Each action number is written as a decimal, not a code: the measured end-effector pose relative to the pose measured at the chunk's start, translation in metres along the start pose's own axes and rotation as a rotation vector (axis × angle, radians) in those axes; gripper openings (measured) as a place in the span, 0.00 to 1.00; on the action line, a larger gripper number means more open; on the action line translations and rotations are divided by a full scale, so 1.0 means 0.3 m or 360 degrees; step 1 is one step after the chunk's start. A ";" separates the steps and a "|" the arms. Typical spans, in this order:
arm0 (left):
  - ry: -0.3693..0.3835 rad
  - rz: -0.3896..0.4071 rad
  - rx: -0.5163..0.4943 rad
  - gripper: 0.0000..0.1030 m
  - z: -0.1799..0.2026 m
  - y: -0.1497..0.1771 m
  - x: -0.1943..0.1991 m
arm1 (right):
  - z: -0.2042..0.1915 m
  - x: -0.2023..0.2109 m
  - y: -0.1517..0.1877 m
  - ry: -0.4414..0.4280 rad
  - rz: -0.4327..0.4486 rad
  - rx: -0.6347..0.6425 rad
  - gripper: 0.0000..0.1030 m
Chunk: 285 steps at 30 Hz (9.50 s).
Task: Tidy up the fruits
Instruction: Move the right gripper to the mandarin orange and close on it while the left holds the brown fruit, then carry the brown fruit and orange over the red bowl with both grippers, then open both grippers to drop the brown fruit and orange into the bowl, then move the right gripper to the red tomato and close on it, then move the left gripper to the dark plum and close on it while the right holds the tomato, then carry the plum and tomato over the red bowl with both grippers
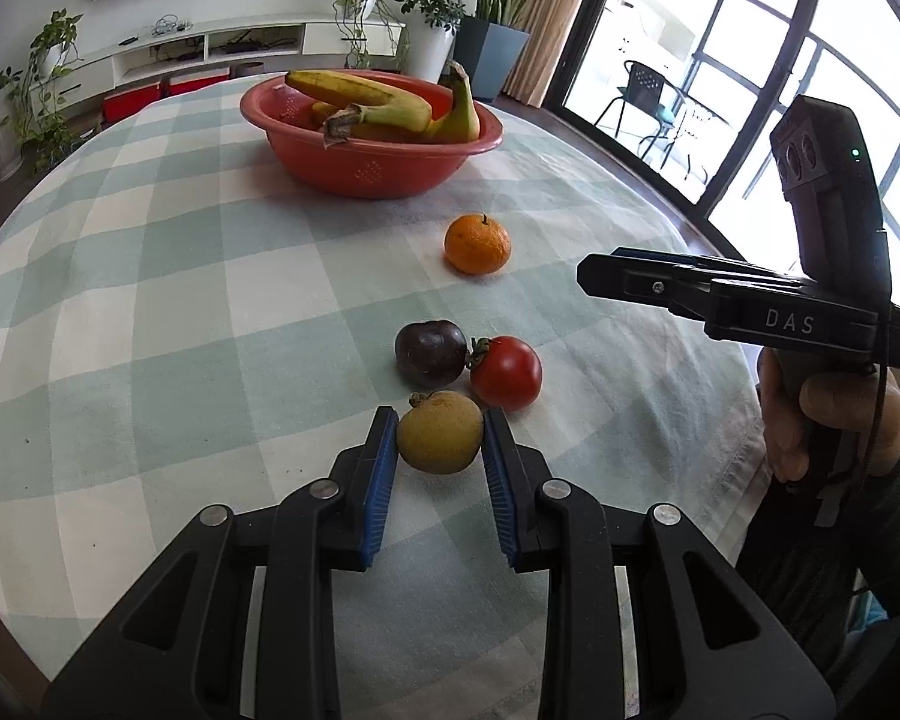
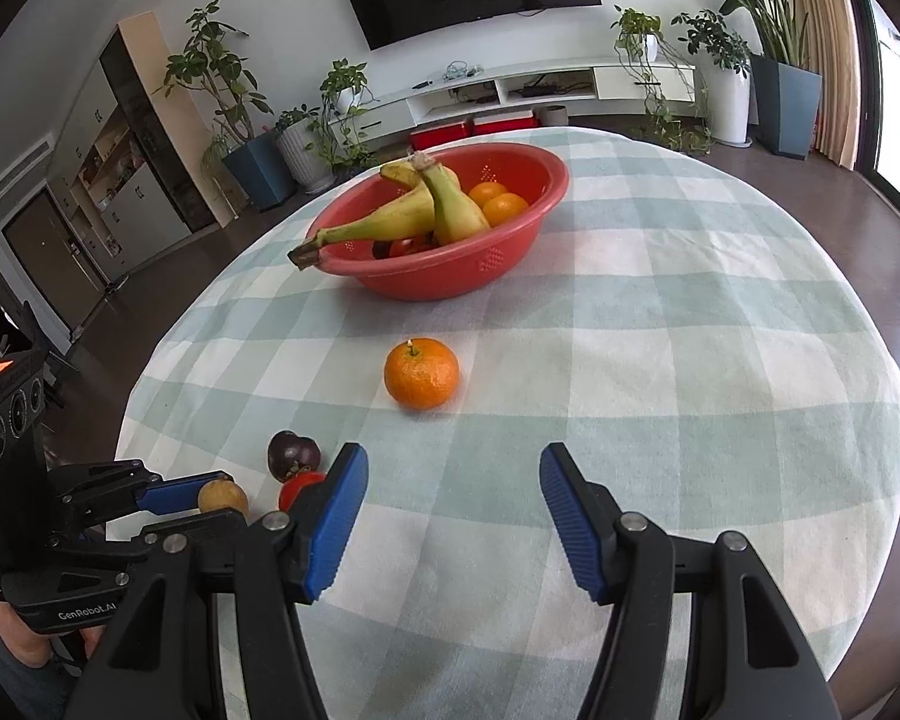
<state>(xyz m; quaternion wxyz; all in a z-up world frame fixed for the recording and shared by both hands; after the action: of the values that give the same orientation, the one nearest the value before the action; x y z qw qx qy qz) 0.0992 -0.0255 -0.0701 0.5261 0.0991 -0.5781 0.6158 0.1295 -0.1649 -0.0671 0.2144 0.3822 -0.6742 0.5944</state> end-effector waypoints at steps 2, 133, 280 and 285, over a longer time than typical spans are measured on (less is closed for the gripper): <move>0.0012 0.0032 0.0020 0.26 -0.009 -0.007 0.013 | -0.015 -0.017 -0.026 0.0023 -0.0020 0.0040 0.62; -0.0185 0.0340 -0.0025 0.99 -0.074 -0.342 0.134 | -0.005 0.077 -0.082 -0.0065 0.0121 -0.0003 0.83; -0.0346 0.0208 -0.0105 0.28 -0.140 -0.513 0.128 | 0.012 0.116 -0.361 0.0156 0.0231 0.0174 0.33; -0.0305 0.0187 -0.0121 0.28 -0.186 -0.648 0.062 | 0.027 0.016 -0.490 0.0145 0.0167 0.0185 0.33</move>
<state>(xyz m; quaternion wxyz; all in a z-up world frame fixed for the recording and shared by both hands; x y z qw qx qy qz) 0.2666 -0.0131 0.0442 0.4348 0.1033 -0.6535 0.6110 0.2410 -0.1740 0.0285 0.1908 0.3307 -0.6472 0.6598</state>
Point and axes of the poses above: each gripper's, at about its wrist camera, not at the fingertips, and x roughly against the way its jaws point, z to its right, y to its underside, the point moved 7 cm from there along -x, roughly the way its jaws point, and after that the axes turned 5 degrees about y, right-handed, at the moved point
